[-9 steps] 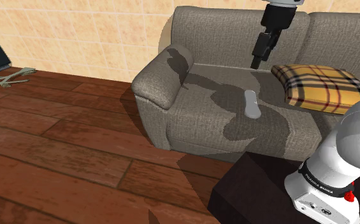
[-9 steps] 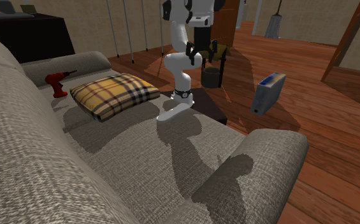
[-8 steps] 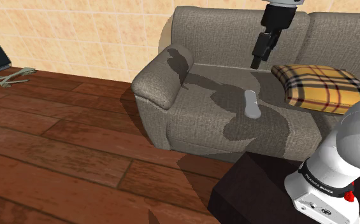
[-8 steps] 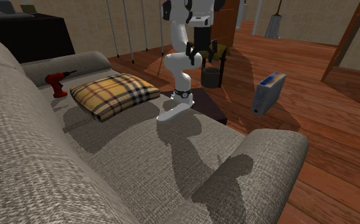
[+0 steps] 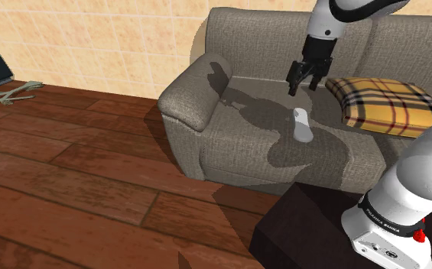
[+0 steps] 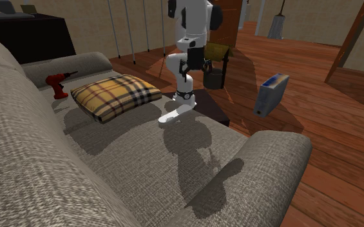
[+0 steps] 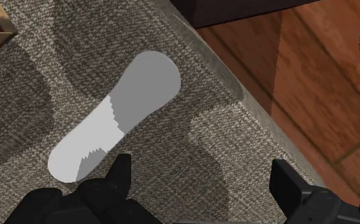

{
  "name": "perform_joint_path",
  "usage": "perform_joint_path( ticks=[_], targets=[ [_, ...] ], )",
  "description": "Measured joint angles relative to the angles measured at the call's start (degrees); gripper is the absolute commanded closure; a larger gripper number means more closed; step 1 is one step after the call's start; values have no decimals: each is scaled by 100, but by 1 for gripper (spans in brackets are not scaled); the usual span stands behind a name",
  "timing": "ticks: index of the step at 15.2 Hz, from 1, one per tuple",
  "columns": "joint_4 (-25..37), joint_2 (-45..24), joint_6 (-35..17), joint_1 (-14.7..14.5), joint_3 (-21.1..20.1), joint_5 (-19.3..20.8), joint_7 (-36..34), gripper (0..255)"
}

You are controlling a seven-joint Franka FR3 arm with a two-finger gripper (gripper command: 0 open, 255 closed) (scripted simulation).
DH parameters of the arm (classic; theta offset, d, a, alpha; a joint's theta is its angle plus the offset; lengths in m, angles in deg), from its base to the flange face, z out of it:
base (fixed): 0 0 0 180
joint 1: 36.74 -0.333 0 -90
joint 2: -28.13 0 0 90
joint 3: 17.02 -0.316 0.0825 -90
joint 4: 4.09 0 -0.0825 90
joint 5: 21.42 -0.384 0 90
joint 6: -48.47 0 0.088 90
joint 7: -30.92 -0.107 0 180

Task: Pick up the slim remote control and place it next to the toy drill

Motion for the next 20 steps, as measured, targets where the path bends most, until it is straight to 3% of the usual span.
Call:
perform_joint_path(
  ticks=[12, 20],
  targets=[
    [-834, -1319, -1988, 1329, 82, 74, -2220, 0],
    [-1164, -1819, -2810, 1413, 96, 74, -2344, 0]
  ],
)
